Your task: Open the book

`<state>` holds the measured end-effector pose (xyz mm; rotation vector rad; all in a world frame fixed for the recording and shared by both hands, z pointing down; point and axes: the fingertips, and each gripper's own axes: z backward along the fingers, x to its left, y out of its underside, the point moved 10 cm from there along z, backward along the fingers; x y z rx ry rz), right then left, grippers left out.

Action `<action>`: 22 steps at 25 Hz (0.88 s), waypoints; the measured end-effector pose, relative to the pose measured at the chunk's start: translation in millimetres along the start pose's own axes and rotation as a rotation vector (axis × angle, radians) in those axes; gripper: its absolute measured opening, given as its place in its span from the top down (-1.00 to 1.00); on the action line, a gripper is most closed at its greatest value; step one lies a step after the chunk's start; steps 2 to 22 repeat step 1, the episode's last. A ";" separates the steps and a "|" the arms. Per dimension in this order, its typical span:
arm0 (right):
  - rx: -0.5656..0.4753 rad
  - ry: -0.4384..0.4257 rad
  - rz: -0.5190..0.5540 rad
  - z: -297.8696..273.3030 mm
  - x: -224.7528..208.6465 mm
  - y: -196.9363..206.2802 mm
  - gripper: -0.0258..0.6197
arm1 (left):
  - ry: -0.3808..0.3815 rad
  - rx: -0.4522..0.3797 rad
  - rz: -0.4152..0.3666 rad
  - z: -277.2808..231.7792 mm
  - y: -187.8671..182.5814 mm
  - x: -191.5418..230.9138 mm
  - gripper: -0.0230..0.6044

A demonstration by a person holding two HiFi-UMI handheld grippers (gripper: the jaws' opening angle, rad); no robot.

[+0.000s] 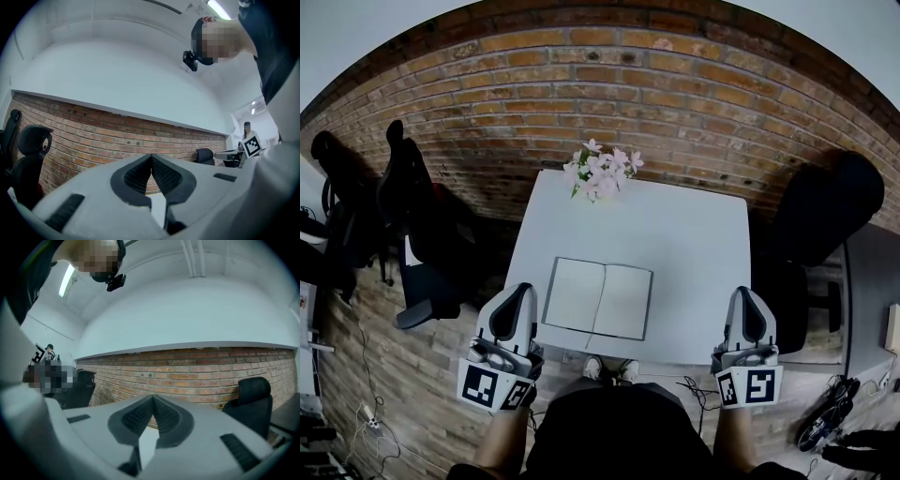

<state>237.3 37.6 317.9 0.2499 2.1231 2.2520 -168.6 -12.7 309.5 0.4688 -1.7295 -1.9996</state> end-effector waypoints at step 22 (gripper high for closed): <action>0.002 0.000 0.000 0.1 -0.2 0.7 0.88 | 0.000 0.000 0.002 -0.1 0.5 0.0 0.85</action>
